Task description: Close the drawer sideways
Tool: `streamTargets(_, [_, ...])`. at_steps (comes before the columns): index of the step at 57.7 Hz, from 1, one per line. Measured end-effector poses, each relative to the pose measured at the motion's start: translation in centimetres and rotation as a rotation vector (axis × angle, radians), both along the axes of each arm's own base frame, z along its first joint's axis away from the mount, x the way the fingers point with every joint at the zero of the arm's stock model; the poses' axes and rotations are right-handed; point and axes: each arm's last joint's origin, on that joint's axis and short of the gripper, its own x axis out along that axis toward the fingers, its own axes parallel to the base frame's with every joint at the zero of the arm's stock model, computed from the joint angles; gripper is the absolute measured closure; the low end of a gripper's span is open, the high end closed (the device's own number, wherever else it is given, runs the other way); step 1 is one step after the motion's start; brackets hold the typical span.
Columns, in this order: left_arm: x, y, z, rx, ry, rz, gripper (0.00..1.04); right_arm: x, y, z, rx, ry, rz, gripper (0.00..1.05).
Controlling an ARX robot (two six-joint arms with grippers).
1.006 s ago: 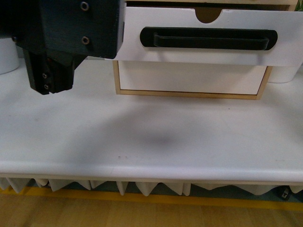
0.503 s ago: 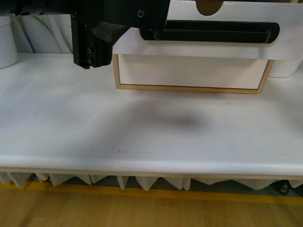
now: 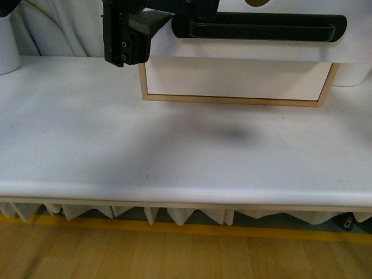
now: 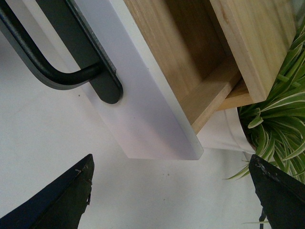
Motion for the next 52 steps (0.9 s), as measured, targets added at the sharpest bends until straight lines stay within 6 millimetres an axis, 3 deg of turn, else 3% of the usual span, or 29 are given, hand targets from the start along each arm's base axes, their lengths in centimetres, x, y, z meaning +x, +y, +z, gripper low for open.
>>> streamTargets(18, [1.2, -0.3, 0.2, 0.003, -0.002, -0.003, 0.06, 3.0, -0.1, 0.3, -0.001, -0.029, -0.009, 0.09])
streamTargets(45, [2.9, -0.9, 0.1, 0.01, -0.004, -0.016, 0.06, 7.5, 0.2, -1.0, 0.033, -0.081, -0.035, 0.09])
streamTargets(52, [4.2, -1.3, -0.1, 0.012, -0.007, -0.013, 0.06, 9.2, 0.3, -1.2, 0.048, -0.113, -0.064, 0.09])
